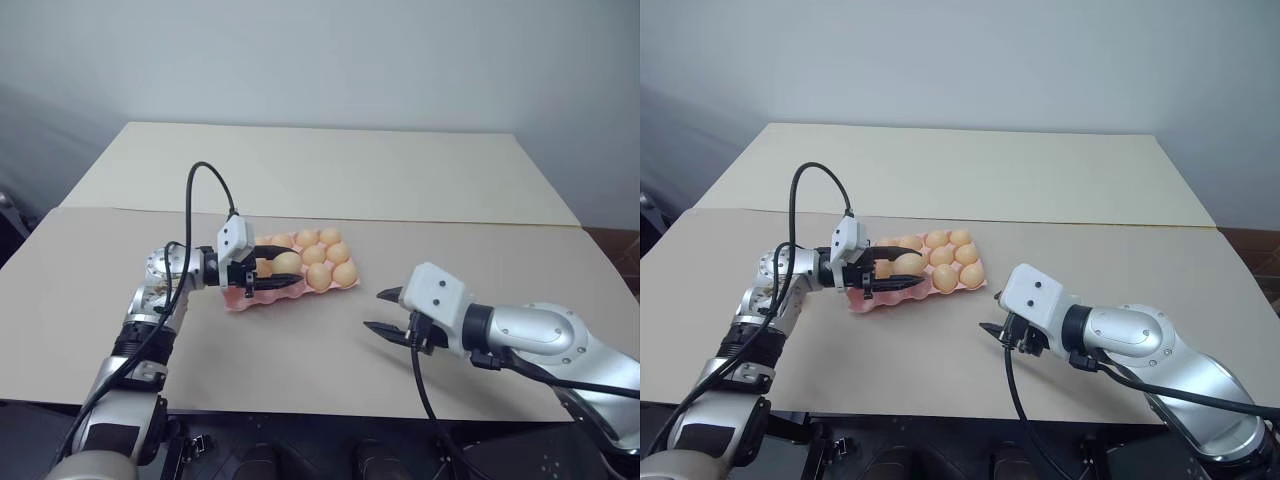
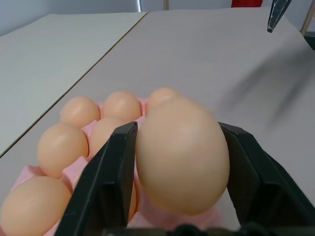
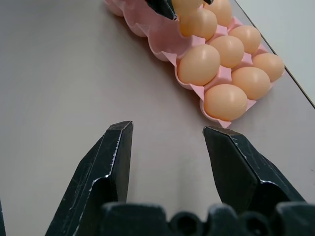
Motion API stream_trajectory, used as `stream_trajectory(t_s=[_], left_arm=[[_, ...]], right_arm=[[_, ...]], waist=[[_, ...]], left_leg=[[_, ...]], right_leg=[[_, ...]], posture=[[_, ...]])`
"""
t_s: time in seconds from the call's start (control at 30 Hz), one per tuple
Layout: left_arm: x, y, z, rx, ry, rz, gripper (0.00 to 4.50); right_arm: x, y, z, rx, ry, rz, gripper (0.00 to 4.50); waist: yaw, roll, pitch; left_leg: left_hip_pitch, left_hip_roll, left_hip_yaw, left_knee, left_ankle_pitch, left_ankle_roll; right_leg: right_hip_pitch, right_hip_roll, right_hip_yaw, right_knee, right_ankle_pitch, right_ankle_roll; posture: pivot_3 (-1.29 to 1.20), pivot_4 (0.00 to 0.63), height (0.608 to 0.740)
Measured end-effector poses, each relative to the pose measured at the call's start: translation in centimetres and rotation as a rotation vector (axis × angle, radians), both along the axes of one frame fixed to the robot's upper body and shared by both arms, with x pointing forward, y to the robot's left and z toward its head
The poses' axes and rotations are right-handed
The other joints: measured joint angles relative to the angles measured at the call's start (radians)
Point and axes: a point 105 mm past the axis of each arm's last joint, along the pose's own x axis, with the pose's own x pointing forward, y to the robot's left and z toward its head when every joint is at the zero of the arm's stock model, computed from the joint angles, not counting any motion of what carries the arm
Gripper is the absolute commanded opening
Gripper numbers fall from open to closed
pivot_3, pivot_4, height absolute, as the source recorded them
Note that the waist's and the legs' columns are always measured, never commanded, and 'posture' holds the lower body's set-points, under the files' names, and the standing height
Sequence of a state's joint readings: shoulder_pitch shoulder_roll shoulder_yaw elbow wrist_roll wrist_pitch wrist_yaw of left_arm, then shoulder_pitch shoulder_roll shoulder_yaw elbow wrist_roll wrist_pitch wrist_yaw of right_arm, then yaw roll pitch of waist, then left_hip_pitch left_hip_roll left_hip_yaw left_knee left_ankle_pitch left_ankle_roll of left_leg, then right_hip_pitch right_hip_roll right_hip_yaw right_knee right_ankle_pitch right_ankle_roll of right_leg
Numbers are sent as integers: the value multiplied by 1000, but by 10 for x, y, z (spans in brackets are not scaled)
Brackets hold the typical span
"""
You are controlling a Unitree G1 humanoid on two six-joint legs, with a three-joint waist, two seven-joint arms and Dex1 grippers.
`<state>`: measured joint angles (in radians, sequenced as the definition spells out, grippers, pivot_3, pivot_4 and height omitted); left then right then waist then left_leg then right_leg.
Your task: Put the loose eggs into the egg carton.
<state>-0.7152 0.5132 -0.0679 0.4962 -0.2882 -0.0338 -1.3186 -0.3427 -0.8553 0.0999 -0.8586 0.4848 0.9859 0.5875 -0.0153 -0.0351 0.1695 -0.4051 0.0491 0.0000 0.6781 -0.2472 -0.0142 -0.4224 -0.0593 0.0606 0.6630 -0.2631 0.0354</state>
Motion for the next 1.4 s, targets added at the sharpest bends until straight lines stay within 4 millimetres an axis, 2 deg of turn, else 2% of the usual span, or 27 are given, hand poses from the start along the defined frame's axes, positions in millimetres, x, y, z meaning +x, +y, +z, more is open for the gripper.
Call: stream_trajectory(t_s=[0.3, 0.47, 0.77, 0.97, 1.1, 1.2, 1.33, 1.4], left_arm=[[0, 4, 4, -12, -19, 9, 3623], [-9, 31, 26, 22, -101, 47, 3623], [-54, 104, 12, 197, -50, 251, 3623], [-89, 130, 12, 232, -29, 375, 3623], [-106, 143, 14, 247, -27, 465, 3623], [-116, 152, 15, 250, -29, 531, 3648], [-125, 165, 13, 240, -26, 644, 3648], [-127, 170, 12, 241, -24, 688, 3648]], right_arm=[[0, 0, 0, 1, 0, 0, 2748], [0, 0, 0, 1, 2, 2, 2748], [-4, -4, 4, -18, 13, 50, 2748], [-10, -8, 2, -40, 40, 150, 2748], [-11, -9, 9, -26, 6, 221, 2748], [-11, -11, 11, -32, -9, 258, 3270], [-9, -15, 10, -51, -2, 287, 4475], [-10, -15, 9, -58, 7, 304, 4475]], waist=[[-1, 0, 0], [-7, 0, 0], [-7, 0, 0], [1, 0, 0], [1, 0, 0], [0, 0, 0], [0, 0, 0], [0, 0, 0]], left_leg=[[0, 0, 0, 0, 0, 0], [0, 0, 0, 0, 0, 0], [0, 1, 0, -1, 0, 0], [1, 2, 0, -1, 0, 0], [1, 2, 1, -1, 0, 0], [2, 2, 1, -1, 0, 0], [2, 2, 1, -1, 0, 0], [2, 2, 1, -1, 0, 0]], right_leg=[[0, 0, 0, 0, 0, 0], [0, 0, 0, 0, 0, 0], [0, 0, 0, 0, 0, 0], [0, -1, 0, -1, 0, 0], [1, 0, -1, -1, 0, 0], [1, 0, 0, -1, 0, 0], [1, 0, 0, -1, 0, 0], [1, 0, 0, -1, 0, 0]], posture=[[0, 150, 740], [0, 150, 740], [0, 150, 740], [0, 150, 740], [0, 150, 740], [0, 150, 740], [0, 150, 740], [0, 150, 740]])
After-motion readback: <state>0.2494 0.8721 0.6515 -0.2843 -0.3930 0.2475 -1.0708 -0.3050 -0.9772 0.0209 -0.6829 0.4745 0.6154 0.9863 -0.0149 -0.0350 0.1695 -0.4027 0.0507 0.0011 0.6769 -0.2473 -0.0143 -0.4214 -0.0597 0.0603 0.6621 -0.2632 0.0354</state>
